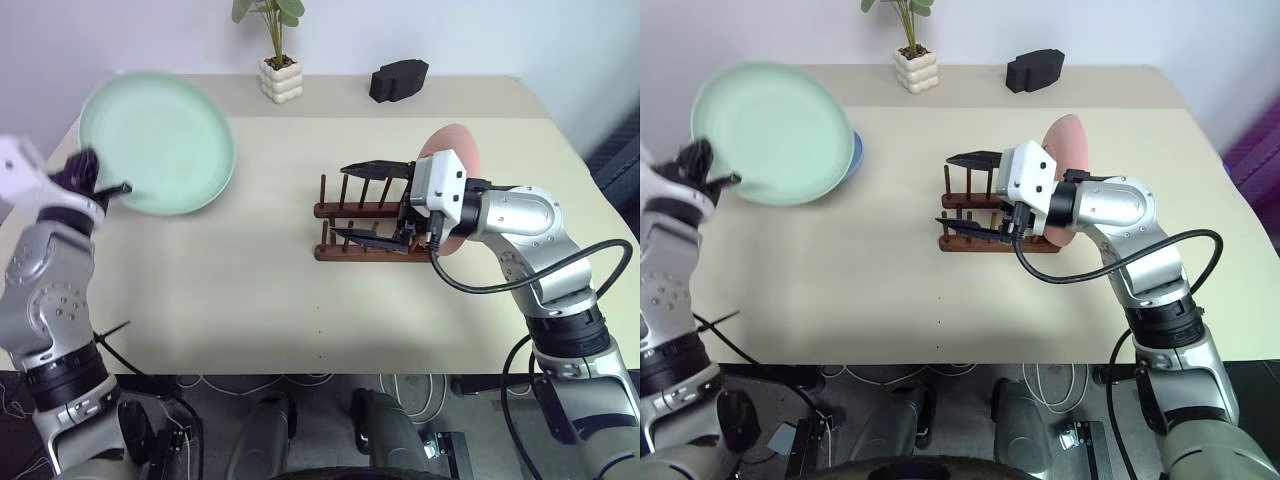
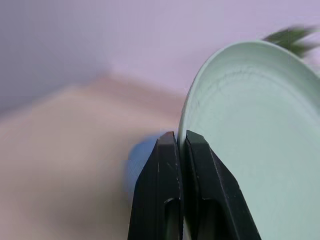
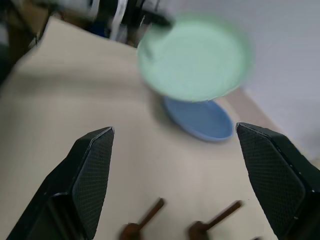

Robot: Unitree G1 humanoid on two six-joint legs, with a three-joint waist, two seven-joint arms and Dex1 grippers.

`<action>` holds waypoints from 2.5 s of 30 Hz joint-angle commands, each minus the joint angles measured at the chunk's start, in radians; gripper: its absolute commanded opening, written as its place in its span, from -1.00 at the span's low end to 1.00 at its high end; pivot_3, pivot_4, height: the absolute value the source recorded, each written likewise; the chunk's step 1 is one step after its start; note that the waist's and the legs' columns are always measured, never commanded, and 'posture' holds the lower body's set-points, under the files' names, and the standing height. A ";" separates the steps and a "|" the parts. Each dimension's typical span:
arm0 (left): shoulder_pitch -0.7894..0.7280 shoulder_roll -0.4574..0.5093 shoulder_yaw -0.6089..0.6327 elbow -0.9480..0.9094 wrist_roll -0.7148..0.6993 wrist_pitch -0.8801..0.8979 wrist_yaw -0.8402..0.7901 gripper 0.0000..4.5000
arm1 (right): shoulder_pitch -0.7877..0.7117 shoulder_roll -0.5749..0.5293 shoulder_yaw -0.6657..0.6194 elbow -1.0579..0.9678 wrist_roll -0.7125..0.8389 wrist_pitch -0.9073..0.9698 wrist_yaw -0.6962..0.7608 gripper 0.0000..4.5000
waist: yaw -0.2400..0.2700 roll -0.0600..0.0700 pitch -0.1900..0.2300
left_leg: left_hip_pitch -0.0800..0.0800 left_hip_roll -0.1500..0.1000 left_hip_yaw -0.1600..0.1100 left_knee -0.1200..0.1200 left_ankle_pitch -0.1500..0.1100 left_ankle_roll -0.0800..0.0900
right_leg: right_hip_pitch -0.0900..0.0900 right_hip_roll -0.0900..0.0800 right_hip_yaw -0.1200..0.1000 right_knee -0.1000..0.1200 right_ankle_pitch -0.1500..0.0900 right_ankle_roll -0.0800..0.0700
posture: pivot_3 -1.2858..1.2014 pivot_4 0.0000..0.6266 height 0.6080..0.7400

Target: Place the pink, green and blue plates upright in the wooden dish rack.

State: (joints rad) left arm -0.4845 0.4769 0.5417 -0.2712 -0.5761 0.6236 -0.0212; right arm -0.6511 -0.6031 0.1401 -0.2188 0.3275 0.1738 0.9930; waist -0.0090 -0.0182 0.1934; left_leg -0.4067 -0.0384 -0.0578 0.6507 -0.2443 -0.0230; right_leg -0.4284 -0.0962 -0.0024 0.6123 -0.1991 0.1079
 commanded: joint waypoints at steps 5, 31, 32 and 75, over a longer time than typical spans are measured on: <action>-0.264 -0.002 -0.279 -0.161 0.119 0.160 0.137 -0.98 | -0.128 0.054 0.095 0.155 -0.347 -0.303 -0.150 0.78 | -0.003 0.000 0.000 | 0.000 0.000 0.000 0.000 0.000 -0.001 | 0.000 0.001 0.000 0.000 0.000 0.000 | 0.03 -0.52 0.97; -0.432 -0.154 -0.370 -0.301 0.170 0.504 0.184 -1.00 | -0.216 0.162 0.191 0.366 -0.705 -0.540 -0.387 0.52 | -0.006 -0.001 0.001 | 0.000 0.001 -0.002 -0.002 0.003 -0.005 | -0.001 0.003 0.000 0.001 0.000 0.000 | 0.03 -0.52 0.97; -0.431 -0.156 -0.369 -0.302 0.171 0.508 0.184 -1.00 | -0.215 0.163 0.190 0.369 -0.706 -0.543 -0.389 0.36 | -0.006 -0.001 0.001 | 0.000 0.001 -0.002 -0.002 0.003 -0.005 | -0.001 0.003 0.000 0.001 0.000 0.000 | 0.03 -0.52 0.97; 0.340 0.132 -0.234 -0.301 0.097 -0.041 -0.507 0.98 | -0.244 0.120 -0.313 -0.005 0.340 0.240 -0.301 -1.00 | -0.002 0.000 0.002 | 0.000 0.003 -0.002 -0.003 0.003 -0.004 | -0.001 0.002 0.000 0.001 -0.002 -0.004 | 0.03 -0.52 0.97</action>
State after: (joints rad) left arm -0.1644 0.5941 0.3410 -0.5091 -0.4506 0.6168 -0.4679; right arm -0.9086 -0.4650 -0.1007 -0.1379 0.4897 0.2740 0.7082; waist -0.0109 -0.0186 0.1950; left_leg -0.4068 -0.0353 -0.0600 0.6475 -0.2419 -0.0269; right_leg -0.4295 -0.0944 -0.0019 0.6128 -0.2011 0.1034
